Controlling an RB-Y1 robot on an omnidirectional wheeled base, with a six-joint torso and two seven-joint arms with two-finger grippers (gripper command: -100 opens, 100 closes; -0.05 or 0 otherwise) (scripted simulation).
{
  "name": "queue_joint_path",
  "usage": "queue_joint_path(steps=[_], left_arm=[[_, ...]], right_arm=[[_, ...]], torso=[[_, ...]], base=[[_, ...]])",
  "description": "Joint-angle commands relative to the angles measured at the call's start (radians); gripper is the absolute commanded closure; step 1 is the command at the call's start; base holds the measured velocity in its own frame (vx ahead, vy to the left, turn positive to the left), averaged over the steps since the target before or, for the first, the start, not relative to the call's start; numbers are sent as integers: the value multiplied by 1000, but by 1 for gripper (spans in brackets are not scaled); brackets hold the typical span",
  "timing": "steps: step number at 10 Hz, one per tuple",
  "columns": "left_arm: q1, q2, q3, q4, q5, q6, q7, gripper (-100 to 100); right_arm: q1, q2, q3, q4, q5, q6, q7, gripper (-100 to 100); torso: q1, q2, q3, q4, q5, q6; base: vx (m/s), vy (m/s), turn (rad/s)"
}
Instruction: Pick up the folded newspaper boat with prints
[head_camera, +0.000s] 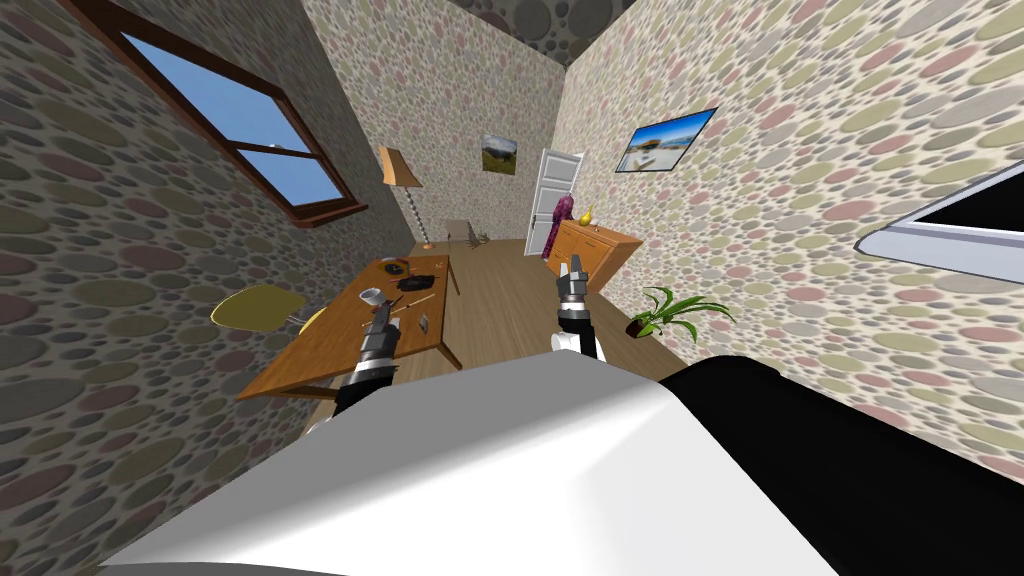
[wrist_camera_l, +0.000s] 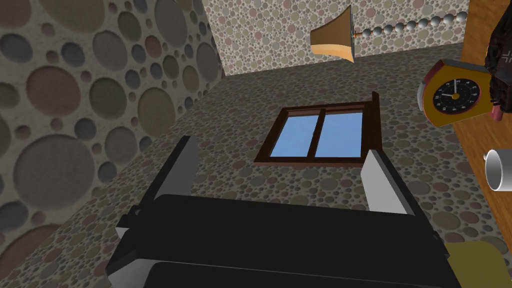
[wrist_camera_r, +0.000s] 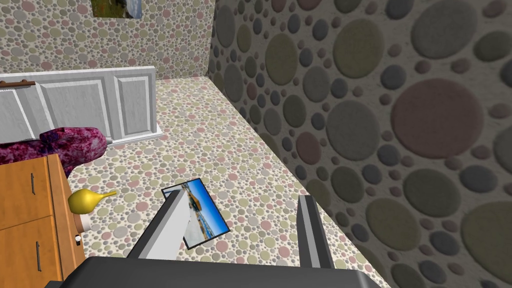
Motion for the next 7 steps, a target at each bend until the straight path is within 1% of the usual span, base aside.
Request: queue_joint_path(steps=[1,2,3,4,5,7], left_arm=[[-1,-1,1,36,-5,0,-5,-100],[-1,5,9,76,-11,7,-12,-100],[-1,5,9,83,-11,7,-12,-100],[-1,11,17,116,-19,14,-21,-100],[-1,11,17,132,-19,14,-21,-100],[-4,23,31,209,-38,28,-45,-100]], right_arm=[[0,0,0,0,0,0,0,0],[0,0,0,0,0,0,0,0],[0,0,0,0,0,0,0,0],[0,0,0,0,0,0,0,0],[0,0,0,0,0,0,0,0],[0,0,0,0,0,0,0,0]], torso=[[0,0,0,0,0,0],[0,0,0,0,0,0],[0,-1,0,0,0,0],[0,0,0,0,0,0],[0,0,0,0,0,0],[0,-1,0,0,0,0]], base=[[4,-29,5],[10,-36,0],[3,-34,5],[0,-35,2],[0,-32,-1],[10,-44,-7]])
